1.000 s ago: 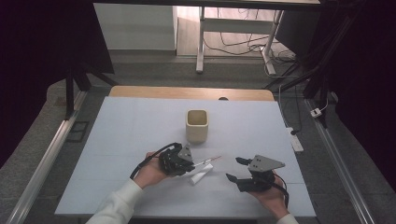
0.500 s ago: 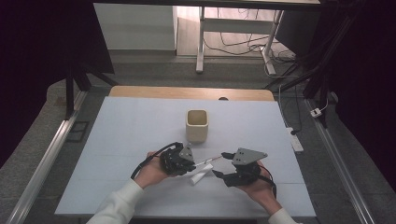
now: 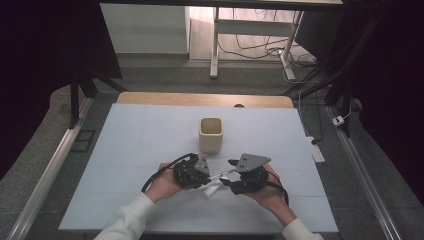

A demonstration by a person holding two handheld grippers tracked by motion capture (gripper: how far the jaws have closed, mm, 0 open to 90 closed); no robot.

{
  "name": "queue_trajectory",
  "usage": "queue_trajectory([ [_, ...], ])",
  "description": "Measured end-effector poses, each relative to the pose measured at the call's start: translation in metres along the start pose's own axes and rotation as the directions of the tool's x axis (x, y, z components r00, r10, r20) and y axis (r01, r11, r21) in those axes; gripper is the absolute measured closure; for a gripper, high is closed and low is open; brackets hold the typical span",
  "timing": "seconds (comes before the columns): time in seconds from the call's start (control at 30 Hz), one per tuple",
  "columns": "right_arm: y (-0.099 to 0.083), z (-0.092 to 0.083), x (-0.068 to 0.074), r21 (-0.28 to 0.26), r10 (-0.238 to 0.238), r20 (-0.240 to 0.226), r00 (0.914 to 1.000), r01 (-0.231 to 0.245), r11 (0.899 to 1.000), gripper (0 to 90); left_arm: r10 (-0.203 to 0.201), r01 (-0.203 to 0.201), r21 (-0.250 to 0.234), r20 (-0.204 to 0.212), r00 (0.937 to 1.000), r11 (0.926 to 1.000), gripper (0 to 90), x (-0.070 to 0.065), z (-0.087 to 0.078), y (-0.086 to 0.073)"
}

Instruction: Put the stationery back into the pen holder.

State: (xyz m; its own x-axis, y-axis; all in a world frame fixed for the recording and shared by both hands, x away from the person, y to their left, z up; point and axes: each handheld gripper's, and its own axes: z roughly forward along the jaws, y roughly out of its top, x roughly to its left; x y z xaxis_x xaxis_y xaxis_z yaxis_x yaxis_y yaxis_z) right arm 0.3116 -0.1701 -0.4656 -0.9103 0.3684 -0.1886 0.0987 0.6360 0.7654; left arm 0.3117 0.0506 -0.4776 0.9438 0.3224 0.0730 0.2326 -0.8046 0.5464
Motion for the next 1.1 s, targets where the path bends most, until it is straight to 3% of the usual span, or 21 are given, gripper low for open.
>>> queue_trajectory([
  [0.13,0.006,0.008,0.003,0.047,-0.056,-0.004,0.9984,0.056,0.997,37.5,0.003,-0.003,0.000,0.002,1.0000,1.0000,79.5,-0.001,0.000,0.001],
  [0.3,0.006,0.017,0.009,0.128,-0.124,-0.010,0.9922,0.124,0.984,44.0,0.008,-0.008,-0.010,0.006,0.9999,0.9999,79.5,-0.003,-0.002,0.001],
  [0.43,0.004,0.021,0.014,0.170,-0.183,0.001,0.9830,0.181,0.969,55.3,0.024,-0.024,-0.001,0.013,0.9996,0.9997,79.6,-0.005,-0.002,0.001],
  [0.5,0.005,0.022,0.016,0.192,-0.219,-0.009,0.9758,0.216,0.957,58.3,0.030,-0.029,-0.001,0.027,0.9992,0.9996,79.5,-0.004,-0.002,0.001],
  [0.57,0.003,0.023,0.017,0.222,-0.268,-0.013,0.9634,0.264,0.939,62.0,0.029,-0.029,-0.006,0.041,0.9987,0.9996,79.5,-0.004,-0.003,0.000],
  [0.67,0.002,0.023,0.018,0.231,-0.280,-0.024,0.9598,0.277,0.933,64.3,0.034,-0.034,-0.005,0.048,0.9983,0.9994,79.5,-0.004,-0.003,0.000],
  [0.73,0.002,0.024,0.019,0.236,-0.312,-0.026,0.9499,0.309,0.922,66.0,0.037,-0.037,-0.008,0.051,0.9980,0.9993,79.5,-0.004,-0.004,0.000],
  [0.8,0.002,0.024,0.020,0.244,-0.323,-0.030,0.9458,0.321,0.915,67.6,0.040,-0.040,-0.009,0.055,0.9977,0.9992,79.3,-0.004,-0.005,-0.001],
  [0.83,0.001,0.025,0.020,0.237,-0.334,-0.034,0.9421,0.332,0.913,68.3,0.039,-0.038,-0.013,0.055,0.9977,0.9992,79.3,-0.004,-0.005,-0.001],
  [0.9,0.001,0.025,0.022,0.231,-0.325,-0.041,0.9447,0.326,0.917,69.5,0.040,-0.039,-0.019,0.053,0.9978,0.9991,78.9,-0.004,-0.007,-0.002],
  [0.97,0.000,0.025,0.022,0.218,-0.343,-0.044,0.9381,0.344,0.913,71.1,0.037,-0.036,-0.026,0.051,0.9980,0.9990,78.2,-0.003,-0.009,-0.002],
  [1.0,0.000,0.025,0.023,0.223,-0.331,-0.045,0.9424,0.333,0.916,71.9,0.033,-0.031,-0.031,0.049,0.9983,0.9990,77.8,-0.003,-0.009,-0.003],
  [1.1,-0.001,0.025,0.024,0.204,-0.343,-0.048,0.9380,0.346,0.916,73.6,0.028,-0.027,-0.044,0.042,0.9987,0.9987,76.6,-0.002,-0.011,-0.003],
])
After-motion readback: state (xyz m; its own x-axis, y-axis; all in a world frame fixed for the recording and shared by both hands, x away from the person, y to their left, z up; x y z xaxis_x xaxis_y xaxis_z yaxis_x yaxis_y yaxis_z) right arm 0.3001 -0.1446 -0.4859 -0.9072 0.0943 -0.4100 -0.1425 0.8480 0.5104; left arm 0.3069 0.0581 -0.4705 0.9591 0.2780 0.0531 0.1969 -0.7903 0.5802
